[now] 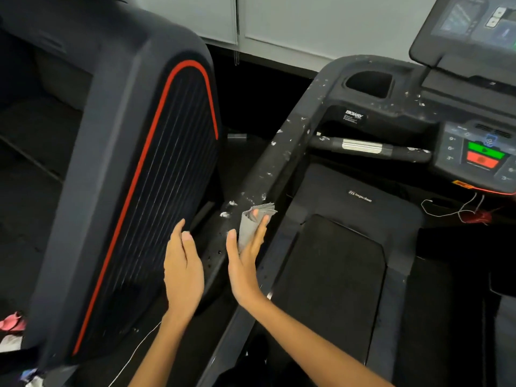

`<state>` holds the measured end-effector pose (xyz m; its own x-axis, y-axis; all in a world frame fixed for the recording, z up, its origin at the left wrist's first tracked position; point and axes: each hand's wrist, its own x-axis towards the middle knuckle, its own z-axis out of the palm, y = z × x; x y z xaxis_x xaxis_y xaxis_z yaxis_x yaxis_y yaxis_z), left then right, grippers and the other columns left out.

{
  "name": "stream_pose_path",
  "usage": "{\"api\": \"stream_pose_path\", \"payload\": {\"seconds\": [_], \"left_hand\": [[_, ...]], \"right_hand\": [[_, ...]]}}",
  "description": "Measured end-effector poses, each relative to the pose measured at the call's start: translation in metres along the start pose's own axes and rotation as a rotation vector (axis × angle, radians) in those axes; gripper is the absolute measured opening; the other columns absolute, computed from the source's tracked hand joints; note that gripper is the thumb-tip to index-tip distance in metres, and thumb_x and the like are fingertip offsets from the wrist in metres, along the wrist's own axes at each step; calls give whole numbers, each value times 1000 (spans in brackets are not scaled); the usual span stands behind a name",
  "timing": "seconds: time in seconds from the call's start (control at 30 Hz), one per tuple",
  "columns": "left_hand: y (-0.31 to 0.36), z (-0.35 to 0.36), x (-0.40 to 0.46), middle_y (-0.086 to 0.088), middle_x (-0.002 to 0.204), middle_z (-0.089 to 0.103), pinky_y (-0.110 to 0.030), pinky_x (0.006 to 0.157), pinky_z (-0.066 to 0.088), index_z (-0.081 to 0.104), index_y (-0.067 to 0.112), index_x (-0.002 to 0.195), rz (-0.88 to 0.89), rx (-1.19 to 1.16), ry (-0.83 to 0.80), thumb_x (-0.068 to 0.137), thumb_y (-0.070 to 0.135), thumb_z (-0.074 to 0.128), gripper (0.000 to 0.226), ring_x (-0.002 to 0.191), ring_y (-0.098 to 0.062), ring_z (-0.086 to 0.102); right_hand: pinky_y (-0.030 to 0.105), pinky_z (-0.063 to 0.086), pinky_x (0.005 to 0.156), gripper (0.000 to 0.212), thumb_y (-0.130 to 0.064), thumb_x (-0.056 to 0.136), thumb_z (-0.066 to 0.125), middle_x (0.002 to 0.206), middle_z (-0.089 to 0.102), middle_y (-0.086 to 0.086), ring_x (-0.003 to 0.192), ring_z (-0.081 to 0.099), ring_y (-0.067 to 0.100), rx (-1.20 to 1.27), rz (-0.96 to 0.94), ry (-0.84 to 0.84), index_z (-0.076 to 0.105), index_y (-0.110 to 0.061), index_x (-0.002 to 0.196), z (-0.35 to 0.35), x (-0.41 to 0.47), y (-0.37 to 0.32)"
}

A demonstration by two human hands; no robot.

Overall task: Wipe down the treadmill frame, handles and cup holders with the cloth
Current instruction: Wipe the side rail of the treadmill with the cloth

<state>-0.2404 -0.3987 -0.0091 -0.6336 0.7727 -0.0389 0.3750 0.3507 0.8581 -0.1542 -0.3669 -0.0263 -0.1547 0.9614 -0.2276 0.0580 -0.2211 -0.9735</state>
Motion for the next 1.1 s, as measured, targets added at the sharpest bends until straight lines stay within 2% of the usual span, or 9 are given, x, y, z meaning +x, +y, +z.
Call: {"api": "stream_pose_path", "payload": {"seconds": [0.07, 0.13, 0.23, 0.37, 0.5, 0.57, 0.7, 0.9, 1.1], "left_hand": [[0, -1, -1, 2, 135, 51, -50, 100, 42, 36, 28, 141, 20, -83, 58, 102, 40, 26, 42, 113, -36, 54], [1, -2, -3, 4, 130, 54, -42, 99, 44, 40, 25, 139, 36, -145, 98, 103, 36, 26, 40, 108, -28, 57], [3, -2, -4, 4, 127, 56, -26, 104, 37, 46, 21, 136, 50, -240, 110, 102, 36, 25, 42, 117, -3, 50], [2, 0, -1, 7, 133, 52, -28, 107, 34, 46, 22, 137, 3, -310, 94, 98, 44, 22, 51, 124, 0, 45], [3, 0, 1, 6, 137, 49, -26, 107, 33, 45, 22, 137, -39, -358, 73, 100, 41, 21, 49, 125, 1, 43], [3, -2, 1, 7, 137, 49, -24, 106, 32, 44, 22, 138, -39, -365, 50, 96, 51, 20, 57, 126, 1, 42], [3, -4, 0, 8, 137, 50, -26, 108, 30, 45, 25, 137, -62, -373, 45, 85, 65, 19, 71, 126, 0, 43], [4, -7, 1, 8, 138, 47, -18, 99, 33, 42, 26, 138, -79, -358, -6, 102, 41, 19, 46, 126, 0, 42], [2, -10, 3, 8, 137, 46, -34, 109, 30, 42, 31, 138, -105, -347, -36, 103, 39, 17, 43, 128, -5, 40]], "right_hand": [[55, -7, 118, 65, -76, 87, 26, 144, -37, -33, 139, -33, 4, -127, -86, 36, -12, -63, 139, 5, 0, 2], [54, -11, 117, 64, -76, 87, 20, 147, -37, -28, 138, -37, 7, -224, -163, 29, 0, -56, 144, 4, 1, 7], [51, -13, 116, 58, -63, 96, 18, 157, -21, -20, 140, -35, 15, -397, -289, -5, 21, -41, 150, 3, 2, 10], [50, -7, 118, 49, -41, 103, 28, 160, 5, -17, 144, -29, 22, -545, -381, -44, 32, -26, 149, 0, 3, 14], [48, -15, 118, 43, -27, 103, 34, 157, 28, -7, 149, -7, 17, -640, -545, -190, 40, -18, 145, -7, -6, 14], [44, -17, 117, 43, -26, 102, 33, 153, 36, -3, 149, 3, 13, -695, -638, -323, 43, -15, 143, -7, -19, 15], [38, -7, 120, 44, -27, 102, 31, 149, 43, 0, 147, 14, 11, -747, -760, -482, 46, -14, 141, -13, -28, 22], [50, -1, 119, 46, -36, 100, 38, 148, 43, -10, 146, 20, 9, -883, -832, -432, 39, -26, 146, -28, 8, 11], [48, 13, 116, 52, -47, 96, 43, 153, 37, 1, 142, 28, 21, -860, -873, -226, 48, -19, 140, -28, 25, -5]]}}
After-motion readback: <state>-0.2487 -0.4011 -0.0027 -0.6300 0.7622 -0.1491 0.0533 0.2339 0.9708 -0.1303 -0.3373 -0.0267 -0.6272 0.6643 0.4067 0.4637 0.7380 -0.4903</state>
